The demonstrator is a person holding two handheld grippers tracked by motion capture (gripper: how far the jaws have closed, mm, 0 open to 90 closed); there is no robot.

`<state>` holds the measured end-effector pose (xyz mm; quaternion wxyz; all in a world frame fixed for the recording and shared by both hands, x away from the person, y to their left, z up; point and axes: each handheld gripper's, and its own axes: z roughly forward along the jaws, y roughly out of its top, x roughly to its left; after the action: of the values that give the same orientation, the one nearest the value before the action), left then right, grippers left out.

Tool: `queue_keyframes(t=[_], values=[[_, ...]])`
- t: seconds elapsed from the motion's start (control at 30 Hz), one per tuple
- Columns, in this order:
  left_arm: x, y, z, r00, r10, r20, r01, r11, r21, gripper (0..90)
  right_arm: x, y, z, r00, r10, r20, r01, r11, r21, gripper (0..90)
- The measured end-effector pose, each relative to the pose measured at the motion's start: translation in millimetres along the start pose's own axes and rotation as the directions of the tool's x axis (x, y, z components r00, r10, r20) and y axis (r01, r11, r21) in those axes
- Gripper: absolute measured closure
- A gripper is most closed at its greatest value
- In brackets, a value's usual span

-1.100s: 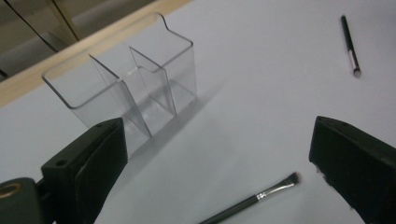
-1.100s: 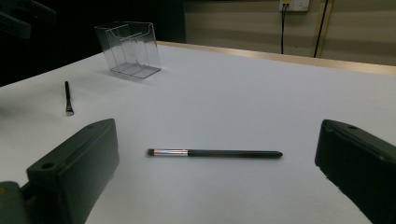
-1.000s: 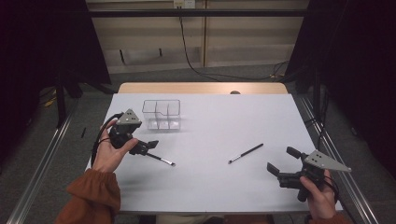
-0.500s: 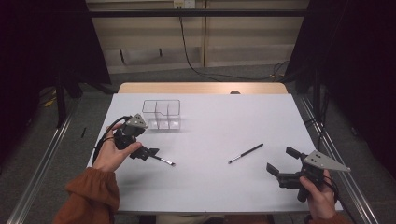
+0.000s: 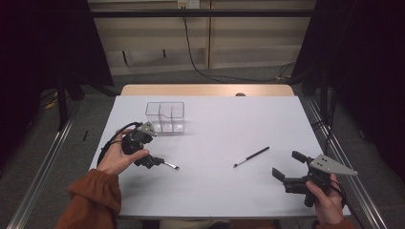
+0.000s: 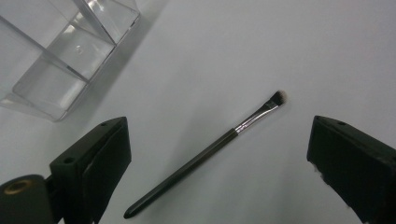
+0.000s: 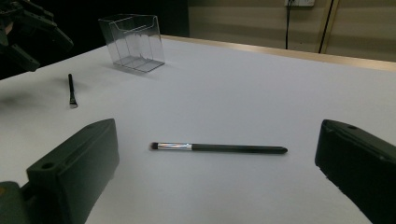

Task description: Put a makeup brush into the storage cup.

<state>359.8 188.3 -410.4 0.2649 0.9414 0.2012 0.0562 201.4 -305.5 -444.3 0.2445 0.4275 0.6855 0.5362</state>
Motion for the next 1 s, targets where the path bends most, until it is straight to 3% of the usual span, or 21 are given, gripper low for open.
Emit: queue_keyframes(t=[0.23, 0.37, 0.43, 0.7, 0.87, 0.93, 1.0], values=[[-4.3, 1.2, 13.0, 0.9976, 0.06, 0.034, -0.062, 0.9958, 0.067, 7.2, 0.0, -0.2, 0.6, 1.0, -0.004, -0.003, 0.004, 1.0, 0.003, 0.0], [-9.0, 2.1, 18.4, 0.9972, 0.058, 0.048, -0.062, 0.9932, 0.098, 10.1, 0.2, -0.4, 0.7, 1.0, -0.005, -0.004, 0.005, 1.0, 0.006, 0.0], [-11.3, 3.0, 19.8, 0.9958, 0.078, 0.048, -0.083, 0.9914, 0.102, 12.5, 0.4, -0.6, 0.7, 1.0, -0.005, -0.005, 0.005, 1.0, 0.006, 0.0], [-7.6, 3.8, 29.0, 0.9941, 0.088, 0.064, -0.096, 0.986, 0.136, 21.8, 0.8, -0.6, 1.5, 0.9999, -0.012, -0.008, 0.012, 1.0, 0.011, 0.0], [-7.7, 6.8, 34.5, 0.9914, 0.11, 0.07, -0.121, 0.9777, 0.172, 26.9, 0.6, -0.8, 1.3, 0.9999, -0.013, -0.01, 0.013, 1.0, 0.013, 0.0], [-9.0, 7.5, 36.6, 0.9918, 0.107, 0.07, -0.118, 0.9777, 0.174, 28.8, 0.7, -0.9, 1.2, 0.9998, -0.014, -0.012, 0.014, 1.0, 0.012, 0.0], [-9.5, 8.0, 39.8, 0.9891, 0.127, 0.075, -0.139, 0.9712, 0.193, 32.4, 0.9, -1.0, 1.3, 0.9998, -0.013, -0.013, 0.013, 1.0, 0.013, 0.0]])
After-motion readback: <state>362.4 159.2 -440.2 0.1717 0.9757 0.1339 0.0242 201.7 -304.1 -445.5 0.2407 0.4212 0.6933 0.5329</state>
